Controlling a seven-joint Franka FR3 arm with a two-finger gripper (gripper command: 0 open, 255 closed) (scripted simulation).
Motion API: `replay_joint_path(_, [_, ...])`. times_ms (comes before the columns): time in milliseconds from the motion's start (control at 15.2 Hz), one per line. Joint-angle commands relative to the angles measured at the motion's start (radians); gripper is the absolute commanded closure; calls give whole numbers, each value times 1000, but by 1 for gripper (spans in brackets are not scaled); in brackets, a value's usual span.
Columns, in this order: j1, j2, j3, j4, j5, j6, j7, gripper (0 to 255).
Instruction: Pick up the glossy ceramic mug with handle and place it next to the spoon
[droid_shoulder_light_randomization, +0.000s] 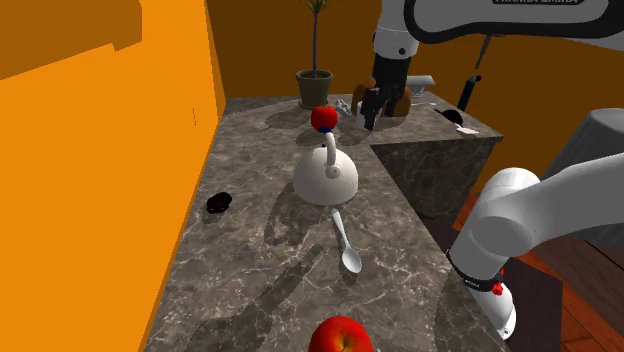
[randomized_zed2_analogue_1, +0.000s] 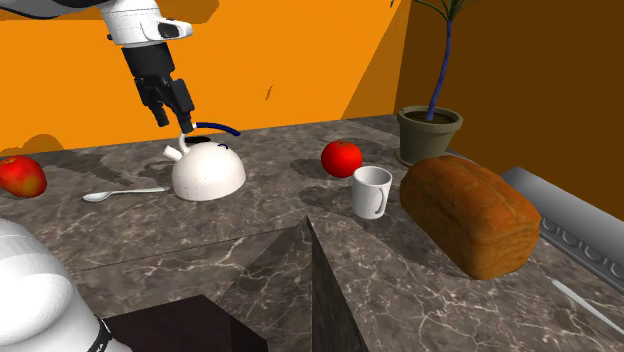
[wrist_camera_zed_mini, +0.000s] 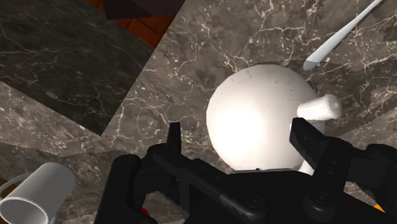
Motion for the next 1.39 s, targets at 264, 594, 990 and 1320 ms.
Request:
replay_joint_path(264, [-31, 87, -66, 19, -40, 70, -65, 0])
replay_joint_path(594, [-65, 215, -145, 69, -75, 152, -144, 0])
replay_joint_path(990, [-95, 390, -235, 167, -88, 234, -240, 0])
replay_joint_path(1320, [-118, 551, -302, 282, -69, 283, -325, 0])
